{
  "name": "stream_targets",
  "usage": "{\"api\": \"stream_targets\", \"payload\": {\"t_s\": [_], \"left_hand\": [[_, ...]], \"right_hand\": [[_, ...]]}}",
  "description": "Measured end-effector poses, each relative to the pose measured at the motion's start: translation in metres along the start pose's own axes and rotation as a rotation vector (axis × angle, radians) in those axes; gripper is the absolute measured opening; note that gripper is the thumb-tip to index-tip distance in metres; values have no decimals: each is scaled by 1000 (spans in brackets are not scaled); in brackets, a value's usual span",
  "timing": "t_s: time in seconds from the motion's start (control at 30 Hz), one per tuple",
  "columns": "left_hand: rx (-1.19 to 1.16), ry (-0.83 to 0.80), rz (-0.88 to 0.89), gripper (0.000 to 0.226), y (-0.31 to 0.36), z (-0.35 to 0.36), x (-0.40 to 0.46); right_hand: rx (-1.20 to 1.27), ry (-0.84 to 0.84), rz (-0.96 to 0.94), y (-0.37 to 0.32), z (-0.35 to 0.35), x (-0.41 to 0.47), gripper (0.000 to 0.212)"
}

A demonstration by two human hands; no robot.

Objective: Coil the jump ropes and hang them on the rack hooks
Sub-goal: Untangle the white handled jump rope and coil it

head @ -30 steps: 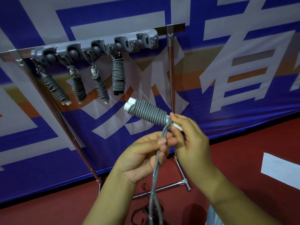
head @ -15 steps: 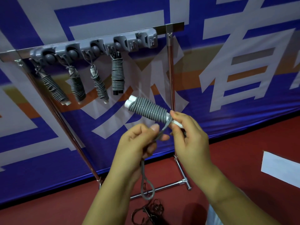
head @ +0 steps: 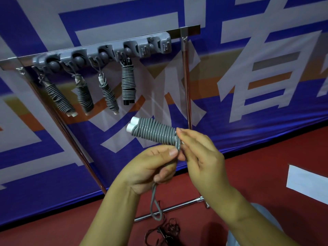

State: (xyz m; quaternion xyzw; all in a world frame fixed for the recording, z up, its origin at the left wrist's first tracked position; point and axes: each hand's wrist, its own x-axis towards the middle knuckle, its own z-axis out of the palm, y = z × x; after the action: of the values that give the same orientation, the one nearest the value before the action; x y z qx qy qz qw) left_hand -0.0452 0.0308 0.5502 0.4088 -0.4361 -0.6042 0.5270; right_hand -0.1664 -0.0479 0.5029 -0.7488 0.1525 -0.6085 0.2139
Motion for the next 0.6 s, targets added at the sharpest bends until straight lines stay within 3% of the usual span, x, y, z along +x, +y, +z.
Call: {"api": "stream_targets", "payload": {"t_s": [0.17, 0.27, 0.33, 0.6], "left_hand": [[108, 278, 122, 9, -4, 5, -2], [164, 370, 205, 10, -8, 3, -5], [205, 399, 269, 5, -12, 1, -7], [372, 445, 323, 34, -10, 7, -5]], "right_hand": [[40, -5, 116, -2, -1, 1, 35], [106, -41, 282, -7, -3, 0, 30], [131, -41, 293, -11, -3, -1, 27], [170, 3, 230, -15, 0, 6, 31]]}}
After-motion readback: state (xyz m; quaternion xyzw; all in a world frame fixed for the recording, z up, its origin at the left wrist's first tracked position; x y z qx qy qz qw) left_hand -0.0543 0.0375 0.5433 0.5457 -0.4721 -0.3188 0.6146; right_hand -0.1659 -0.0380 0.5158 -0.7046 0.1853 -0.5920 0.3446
